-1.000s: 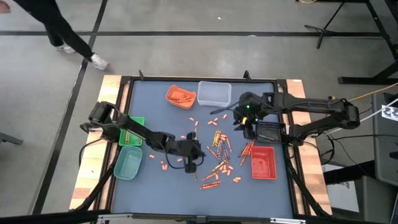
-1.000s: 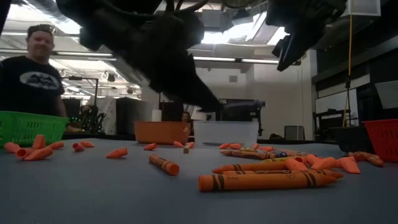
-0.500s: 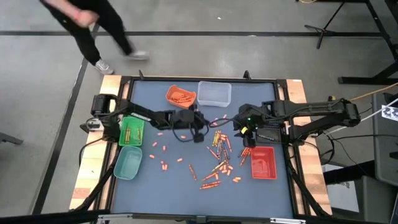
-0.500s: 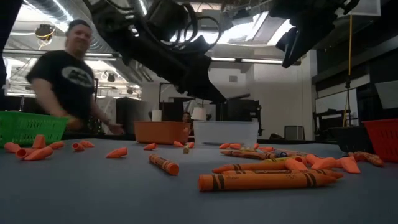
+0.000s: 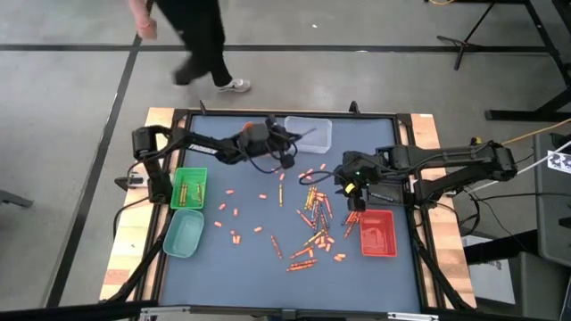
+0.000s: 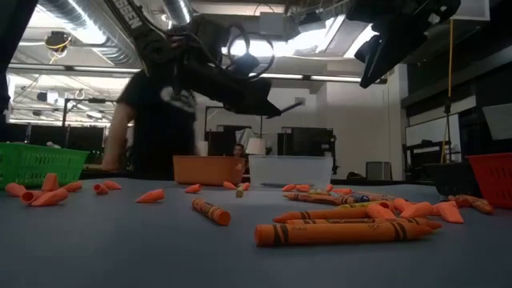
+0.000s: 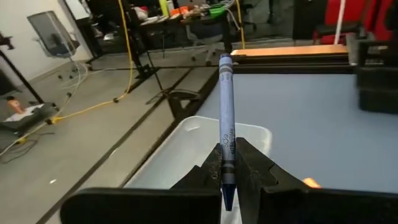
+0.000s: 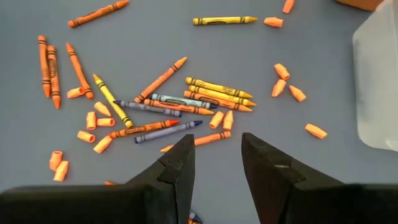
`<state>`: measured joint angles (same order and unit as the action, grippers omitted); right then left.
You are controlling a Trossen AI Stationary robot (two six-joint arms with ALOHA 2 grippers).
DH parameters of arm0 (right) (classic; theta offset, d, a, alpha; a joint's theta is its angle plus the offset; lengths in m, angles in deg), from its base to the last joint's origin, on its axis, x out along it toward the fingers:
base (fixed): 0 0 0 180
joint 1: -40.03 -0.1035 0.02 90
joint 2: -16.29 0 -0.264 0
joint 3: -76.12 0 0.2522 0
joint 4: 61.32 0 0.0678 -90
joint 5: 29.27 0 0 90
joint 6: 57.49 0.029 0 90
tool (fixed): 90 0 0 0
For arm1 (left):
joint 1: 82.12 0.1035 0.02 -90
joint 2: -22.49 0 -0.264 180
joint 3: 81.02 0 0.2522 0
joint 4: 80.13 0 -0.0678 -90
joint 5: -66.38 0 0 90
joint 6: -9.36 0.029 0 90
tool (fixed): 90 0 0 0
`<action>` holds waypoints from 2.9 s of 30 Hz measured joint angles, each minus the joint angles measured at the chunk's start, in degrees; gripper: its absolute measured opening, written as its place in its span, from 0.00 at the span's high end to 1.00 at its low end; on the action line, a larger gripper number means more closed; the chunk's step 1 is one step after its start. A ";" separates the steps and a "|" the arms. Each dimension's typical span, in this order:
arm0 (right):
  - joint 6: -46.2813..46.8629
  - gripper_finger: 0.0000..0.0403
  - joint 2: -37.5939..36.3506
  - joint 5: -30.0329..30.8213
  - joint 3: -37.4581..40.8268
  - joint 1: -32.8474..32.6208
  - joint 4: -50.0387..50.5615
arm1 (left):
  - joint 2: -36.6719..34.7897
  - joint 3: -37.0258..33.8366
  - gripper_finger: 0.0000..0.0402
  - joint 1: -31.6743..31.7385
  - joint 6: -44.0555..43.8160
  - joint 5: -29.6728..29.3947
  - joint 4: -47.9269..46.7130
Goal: Sort crayons
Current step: Put the blue crayon into the transparent bin, then put the light blue crayon into the black bin
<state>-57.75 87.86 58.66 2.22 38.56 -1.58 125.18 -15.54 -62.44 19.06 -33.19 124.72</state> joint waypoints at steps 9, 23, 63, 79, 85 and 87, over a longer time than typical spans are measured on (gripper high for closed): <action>-0.03 0.67 0.46 0.01 0.00 0.00 -1.11 | 0.01 0.00 0.98 1.80 -0.11 0.10 -0.09; -8.04 0.67 6.13 0.00 0.00 0.00 -9.70 | 0.02 0.00 0.83 2.08 -0.12 0.04 -0.48; -35.05 0.67 29.97 -8.07 0.00 -0.07 -20.83 | 0.07 0.00 0.82 2.06 -0.63 -0.17 -6.97; -40.76 0.67 29.97 -14.08 0.00 -0.07 -22.20 | 0.07 0.00 0.82 2.06 -0.63 -0.17 -6.95; -41.19 0.67 30.80 -14.08 -0.03 -0.07 -21.84 | 0.07 0.00 0.82 2.06 -0.66 -0.19 -6.95; -42.24 0.67 31.86 -14.12 -0.06 -0.07 -22.45 | 0.07 0.00 0.82 2.03 -0.66 -0.19 -6.93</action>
<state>-99.99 119.72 44.54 2.16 38.49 -24.03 125.25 -15.54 -60.41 18.40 -33.38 117.80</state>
